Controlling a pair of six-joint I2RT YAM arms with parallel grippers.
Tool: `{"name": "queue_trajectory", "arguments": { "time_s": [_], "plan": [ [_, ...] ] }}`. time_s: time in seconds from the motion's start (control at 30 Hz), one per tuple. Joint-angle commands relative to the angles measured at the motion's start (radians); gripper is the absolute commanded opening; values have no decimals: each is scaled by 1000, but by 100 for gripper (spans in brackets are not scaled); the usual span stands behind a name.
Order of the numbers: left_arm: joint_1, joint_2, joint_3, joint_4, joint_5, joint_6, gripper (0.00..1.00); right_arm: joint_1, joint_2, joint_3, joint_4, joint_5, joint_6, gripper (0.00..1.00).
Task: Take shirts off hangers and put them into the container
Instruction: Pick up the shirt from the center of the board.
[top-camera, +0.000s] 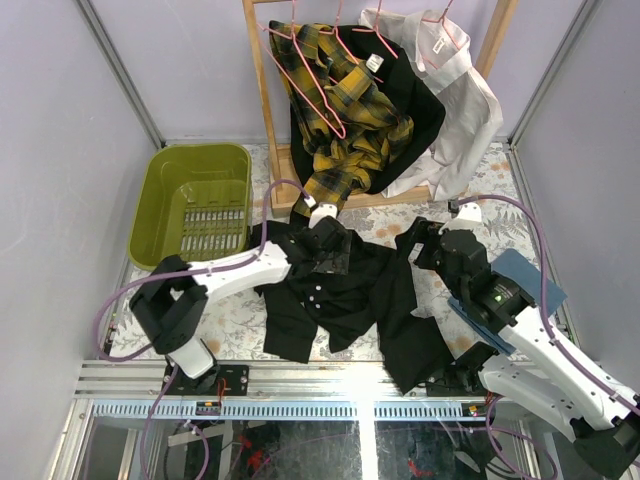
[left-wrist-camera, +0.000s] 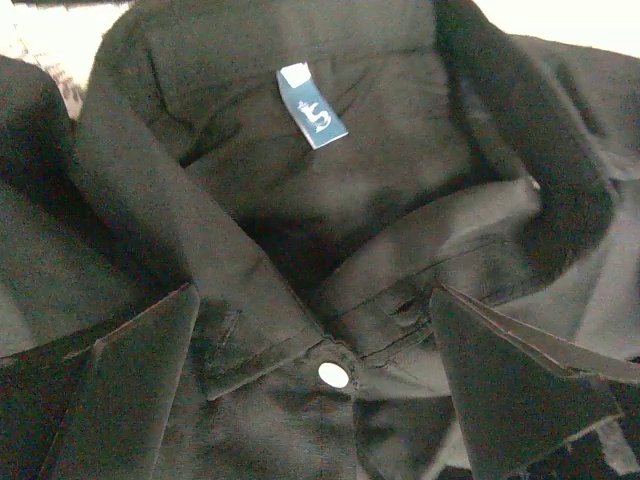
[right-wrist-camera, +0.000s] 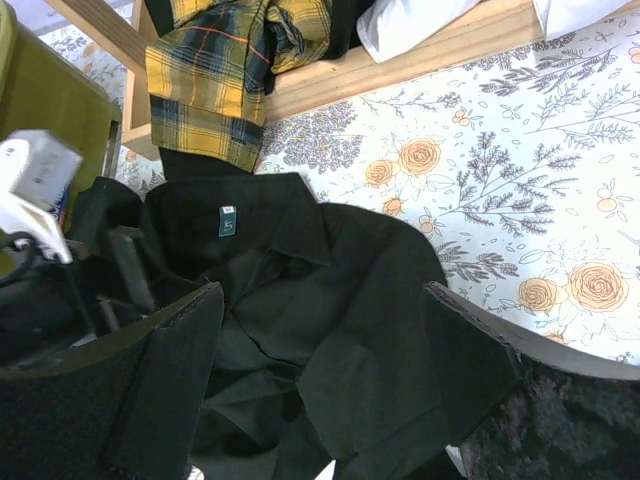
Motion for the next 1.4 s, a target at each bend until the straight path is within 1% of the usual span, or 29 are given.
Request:
{"name": "queue_trajectory", "arguments": {
  "time_s": [0.0, 0.07, 0.13, 0.2, 0.27, 0.3, 0.37, 0.4, 0.47, 0.5, 0.57, 0.63, 0.77, 0.9, 0.97, 1.0, 1.1, 1.13, 1.17, 1.2, 1.23, 1.3, 1.33, 1.37],
  "plan": [
    [-1, 73, 1, -16, -40, -68, 100, 1, 18, 12, 0, 26, 25, 87],
    [0, 112, -17, -12, -7, -82, 100, 0, 34, 12, -2, 26, 22, 87],
    [-2, 148, -50, -10, 27, -92, 93, 0, 47, 12, 0, 26, 23, 88],
    [-12, 158, -98, 1, 37, -112, 81, 1, 62, 20, -9, 29, 29, 88],
    [-28, 130, -156, 17, 36, -125, 68, 1, 77, 32, -21, 30, 30, 88],
    [-33, 108, -181, 19, 34, -128, 59, 1, 83, 37, -26, 31, 28, 88],
    [-45, 47, -219, 8, 27, -130, 38, 1, 93, 46, -35, 34, 25, 88],
    [-51, 7, -235, -3, 15, -136, 30, 1, 97, 48, -35, 35, 24, 88],
    [-64, -94, -260, -23, -9, -145, 12, 1, 100, 51, -33, 37, 24, 88],
    [-68, -152, -271, -24, -15, -143, 7, 1, 100, 51, -27, 36, 24, 88],
    [-70, -265, -281, -21, 2, -104, 4, 1, 102, 48, -16, 33, 26, 88],
    [-71, -362, -277, -16, 51, -38, 0, 1, 103, 47, -9, 31, 28, 88],
    [-82, -509, -263, -20, 169, 43, 0, 1, 113, 49, -8, 29, 29, 88],
    [-125, -557, -262, -51, 270, 48, 0, 1, 120, 50, -13, 34, 31, 88],
    [-170, -525, -269, -78, 308, 24, 0, 1, 122, 49, -12, 34, 32, 88],
    [-206, -488, -263, -105, 300, 5, 0, 1, 122, 49, -10, 33, 33, 88],
    [-349, -342, -216, -197, 189, -63, 0, 1, 125, 50, -7, 31, 36, 88],
    [-385, -302, -211, -200, 162, -90, 0, 1, 126, 52, -7, 30, 36, 88],
    [-412, -276, -212, -191, 124, -123, 3, 1, 127, 53, -7, 28, 36, 88],
    [-433, -262, -217, -175, 94, -153, 8, 1, 128, 53, -7, 26, 35, 88],
    [-442, -262, -224, -153, 84, -168, 18, 1, 129, 56, -7, 26, 32, 88],
    [-444, -284, -231, -117, 58, -175, 50, 1, 132, 63, -18, 26, 24, 88],
    [-443, -298, -228, -100, 43, -170, 59, 1, 131, 65, -24, 26, 22, 88],
    [-443, -314, -221, -86, 29, -155, 70, 1, 131, 66, -30, 31, 21, 88]
  ]
}}
